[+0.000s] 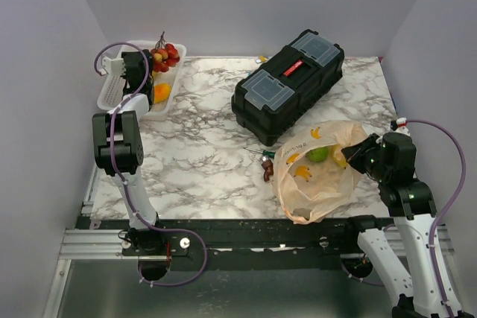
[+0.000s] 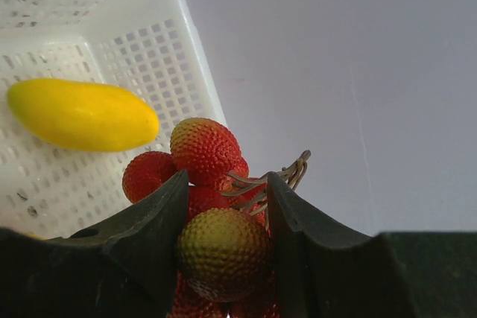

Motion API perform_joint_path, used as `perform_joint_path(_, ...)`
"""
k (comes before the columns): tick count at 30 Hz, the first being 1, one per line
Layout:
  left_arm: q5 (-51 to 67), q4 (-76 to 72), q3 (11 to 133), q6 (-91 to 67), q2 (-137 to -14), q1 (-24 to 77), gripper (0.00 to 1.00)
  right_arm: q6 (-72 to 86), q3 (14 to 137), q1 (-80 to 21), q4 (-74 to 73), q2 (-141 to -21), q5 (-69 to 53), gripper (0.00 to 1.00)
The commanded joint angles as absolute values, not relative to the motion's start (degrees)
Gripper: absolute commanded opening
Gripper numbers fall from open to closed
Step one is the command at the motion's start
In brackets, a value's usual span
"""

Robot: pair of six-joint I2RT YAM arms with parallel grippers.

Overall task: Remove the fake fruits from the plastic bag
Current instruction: Place the fake fruit in the bin.

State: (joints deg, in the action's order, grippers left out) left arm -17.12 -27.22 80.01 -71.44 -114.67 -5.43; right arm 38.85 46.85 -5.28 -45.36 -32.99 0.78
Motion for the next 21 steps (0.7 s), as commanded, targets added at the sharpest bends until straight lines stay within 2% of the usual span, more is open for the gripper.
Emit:
perform_joint_path(1, -17.95, -25.44, 82.33, -76.94, -116.83, -7.64, 0.0, 37.98, 46.83, -5.49, -46.13, -33.16, 2.38, 0.01)
perform_joint_path(2, -17.27, -25.13, 82.66, -77.05, -117.23, -7.77, 0.01, 37.99, 46.82, -5.52, -46.07, -33.18, 2.37, 0.01)
perform_joint_path(8, -13.41, -23.27, 83.82, -78.03, -117.86, -8.49, 0.37, 37.97, 46.76, -5.5, -45.84, -33.97, 2.26, 0.01)
perform_joint_path(10, -12.59, -21.07, 84.47, -77.42, -117.24, -8.69, 0.52, 38.02, 46.86, -5.46, -45.95, -34.02, 2.19, 0.01)
perform_joint_path(14, -12.77, -17.56, 85.75, -72.04, -115.29, -8.63, 0.71, 38.16, 46.85, -5.49, -46.03, -33.79, 2.12, 0.01)
perform_joint_path(16, -12.32, -17.64, 84.86, -71.63, -114.34, -8.84, 0.75, 38.11, 47.0, -5.53, -46.05, -33.91, 1.83, 0.01)
perform_joint_path(21, -6.7, -17.35, 83.4, -70.82, -111.15, -8.94, 0.75, 37.81, 47.04, -5.45, -46.12, -34.34, 1.9, 0.01)
